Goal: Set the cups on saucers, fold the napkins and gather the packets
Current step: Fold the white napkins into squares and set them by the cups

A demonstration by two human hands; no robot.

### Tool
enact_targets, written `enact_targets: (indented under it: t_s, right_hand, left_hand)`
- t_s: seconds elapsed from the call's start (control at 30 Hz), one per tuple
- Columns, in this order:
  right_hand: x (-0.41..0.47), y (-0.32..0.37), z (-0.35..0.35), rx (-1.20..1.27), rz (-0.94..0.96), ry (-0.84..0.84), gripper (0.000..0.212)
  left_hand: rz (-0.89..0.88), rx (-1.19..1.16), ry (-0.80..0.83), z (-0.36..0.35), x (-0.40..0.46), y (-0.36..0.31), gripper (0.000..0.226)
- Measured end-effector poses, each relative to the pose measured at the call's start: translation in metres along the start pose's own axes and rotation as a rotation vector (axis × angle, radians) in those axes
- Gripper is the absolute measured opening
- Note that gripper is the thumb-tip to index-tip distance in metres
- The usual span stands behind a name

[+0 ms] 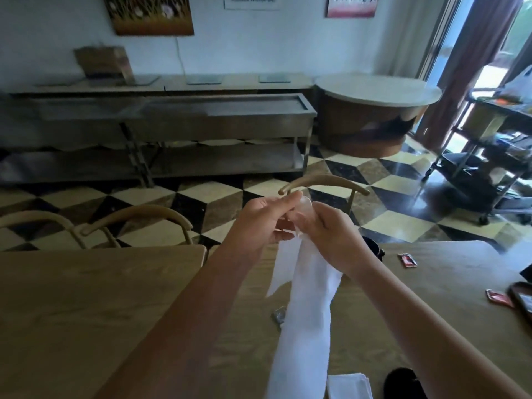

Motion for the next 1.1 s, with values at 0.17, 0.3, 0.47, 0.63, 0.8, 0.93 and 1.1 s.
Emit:
enact_targets:
  t_s: [0.17, 0.3, 0.47, 0.63, 0.8, 0.93, 1.1]
  right_hand:
    - [-0.005, 0.025, -0.022, -0.117, -0.078, 0.136, 0.066]
    - [-0.007, 0.03, -0.023, -0.22, -0.047, 0.066, 0.038]
    - [-0.015, 0.046, -0.038, -0.18, 0.013, 0.094, 0.035]
    - [-0.018, 0.059, -0.017, -0.034, 0.045, 0.16, 0.032]
    - [-0.001, 0.052, 0.002, -0.361, -0.024, -0.001, 0.083]
    - [0.0, 0.062, -0.011, -0.571, 0.217, -0.101, 0.098]
    - [0.028, 0.059, -0.001, -0.829, 0.247, -0.03, 0.034]
  left_hand:
    - [0.114, -0.277, -0.033, 0.018, -0.018, -0.009, 0.018]
    - [0.215, -0.609, -0.096, 0.039, -0.024, -0.011, 0.02]
    - [0.016, -0.529, -0.031, 0.051, -0.03, -0.008, 0.011]
    - [-0.199, 0.284, 0.067, 0.069, -0.036, -0.001, 0.015]
    - [-0.283, 1.035, -0.355, 0.062, -0.022, -0.015, 0.021]
    - [-0.463, 1.146, -0.403, 0.033, -0.016, -0.039, 0.025]
    - [-0.417, 1.047, -0.222, 0.029, 0.002, -0.035, 0.017]
Point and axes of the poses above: each hand's wrist, its own x-axis towards the middle knuckle, its own z-axis out of the back of the hand, y = z × x, the point moved 3 cm from there along x, towards the middle knuckle, and after that the axes turned 7 degrees about y, right-handed, at the moved point
